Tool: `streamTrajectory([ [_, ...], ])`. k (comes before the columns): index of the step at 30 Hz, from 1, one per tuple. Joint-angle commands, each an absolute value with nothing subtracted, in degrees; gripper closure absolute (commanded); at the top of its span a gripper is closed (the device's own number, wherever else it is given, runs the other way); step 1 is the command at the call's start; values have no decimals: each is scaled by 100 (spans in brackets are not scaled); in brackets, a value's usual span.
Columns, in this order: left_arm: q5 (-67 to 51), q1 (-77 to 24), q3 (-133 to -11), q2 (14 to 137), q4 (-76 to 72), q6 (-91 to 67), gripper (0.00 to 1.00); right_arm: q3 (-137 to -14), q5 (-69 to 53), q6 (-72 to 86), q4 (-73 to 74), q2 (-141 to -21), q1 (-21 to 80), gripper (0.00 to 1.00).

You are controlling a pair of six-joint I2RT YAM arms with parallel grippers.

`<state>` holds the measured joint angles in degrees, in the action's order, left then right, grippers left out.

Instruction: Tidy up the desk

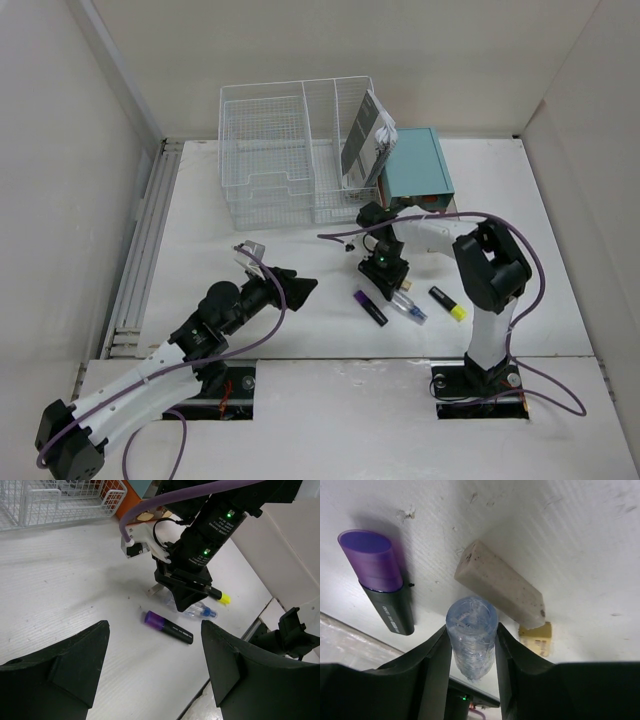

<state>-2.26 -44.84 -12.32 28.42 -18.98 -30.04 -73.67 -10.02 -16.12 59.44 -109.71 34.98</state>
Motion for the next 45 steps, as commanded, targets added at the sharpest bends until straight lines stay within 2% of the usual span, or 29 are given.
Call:
streamTrajectory([
  [1,-185,-4456,-1239,2856,-2136,-2962,29,-7523,-756,-1740,5511,-10635,3568,95],
  [7,-185,-4456,-1239,2856,-2136,-3015,29,-7576,-686,-1915,5563,-10240,3568,96],
  [19,-185,-4456,-1292,3094,-2241,-3015,31,-8814,-2038,-2514,6223,-9265,3674,97],
  [26,-185,-4456,-1292,3094,-2241,-3015,31,-9764,-2109,-2707,6083,-8755,3358,99],
  [29,-185,-4456,-1292,3094,-2241,-3015,31,-9870,-1698,-2768,5784,-8527,3112,100],
  [33,-185,-4456,-1292,3146,-2241,-3015,31,-9537,-1108,-3005,5257,-8166,2725,100],
  [45,-237,-4456,-1345,3252,-2241,-3015,31,-8447,-1256,-3945,4386,-7734,1389,100],
])
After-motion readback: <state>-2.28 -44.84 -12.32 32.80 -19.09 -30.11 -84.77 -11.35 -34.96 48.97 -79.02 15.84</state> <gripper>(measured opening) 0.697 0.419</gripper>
